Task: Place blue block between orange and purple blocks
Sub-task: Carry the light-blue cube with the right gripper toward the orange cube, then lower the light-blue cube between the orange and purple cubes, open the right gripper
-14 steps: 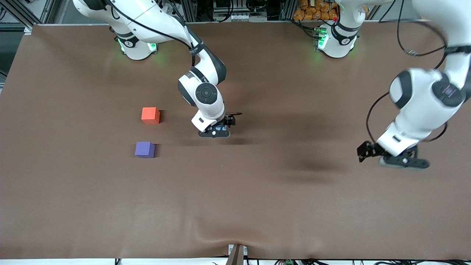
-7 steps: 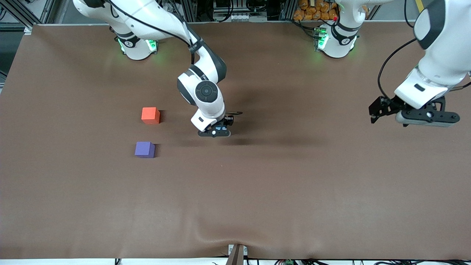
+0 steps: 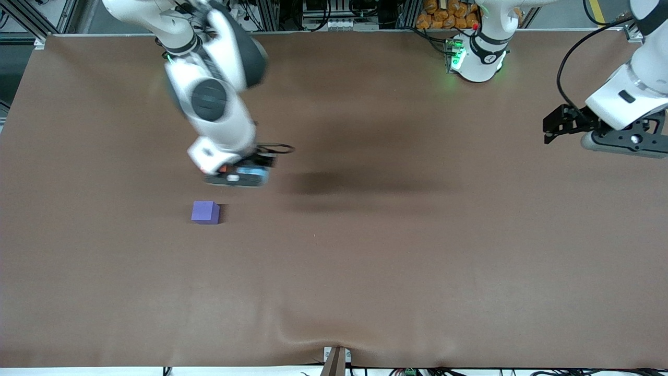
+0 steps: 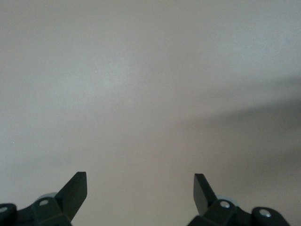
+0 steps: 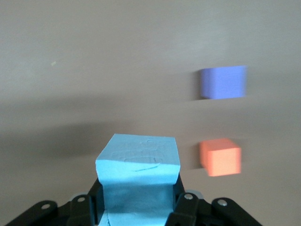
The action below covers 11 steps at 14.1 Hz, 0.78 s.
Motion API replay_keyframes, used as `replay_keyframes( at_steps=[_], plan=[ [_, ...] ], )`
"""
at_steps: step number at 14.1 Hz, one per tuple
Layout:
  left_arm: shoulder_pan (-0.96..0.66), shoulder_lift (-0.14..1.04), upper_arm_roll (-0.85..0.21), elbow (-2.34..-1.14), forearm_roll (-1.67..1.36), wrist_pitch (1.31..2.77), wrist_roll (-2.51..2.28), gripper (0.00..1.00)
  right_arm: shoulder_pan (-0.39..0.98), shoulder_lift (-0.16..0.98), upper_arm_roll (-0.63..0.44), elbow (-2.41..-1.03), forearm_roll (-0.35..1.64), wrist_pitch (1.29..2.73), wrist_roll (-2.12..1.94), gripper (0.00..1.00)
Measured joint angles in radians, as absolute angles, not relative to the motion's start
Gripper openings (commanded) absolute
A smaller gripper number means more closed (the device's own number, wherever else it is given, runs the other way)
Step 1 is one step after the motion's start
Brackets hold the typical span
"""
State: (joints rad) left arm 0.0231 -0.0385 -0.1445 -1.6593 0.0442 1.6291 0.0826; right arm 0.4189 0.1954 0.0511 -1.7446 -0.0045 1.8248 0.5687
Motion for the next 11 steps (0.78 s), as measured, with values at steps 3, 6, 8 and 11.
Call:
replay_keyframes(
  at_steps=[3, 6, 8, 11],
  plan=[
    [0.022, -0.038, -0.15, -1.62, 0.044, 1.585, 0.076, 1.0, 0.347, 0.166, 0.05, -1.813, -0.007, 1.838, 0.527, 0.0],
    [0.022, -0.038, -0.15, -1.587, 0.032, 1.539, 0.026, 1.0, 0.304, 0.174, 0.05, -1.914, -0.02, 1.95, 0.416, 0.0],
    [0.023, -0.038, -0.149, -1.561, 0.024, 1.506, -0.039, 1.0, 0.254, 0.179, 0.049, -1.999, -0.021, 2.05, 0.346, 0.0],
    [0.027, -0.038, -0.147, -1.545, 0.024, 1.485, -0.064, 1.0, 0.207, 0.184, 0.05, -2.101, -0.021, 2.15, 0.3, 0.0]
  ],
)
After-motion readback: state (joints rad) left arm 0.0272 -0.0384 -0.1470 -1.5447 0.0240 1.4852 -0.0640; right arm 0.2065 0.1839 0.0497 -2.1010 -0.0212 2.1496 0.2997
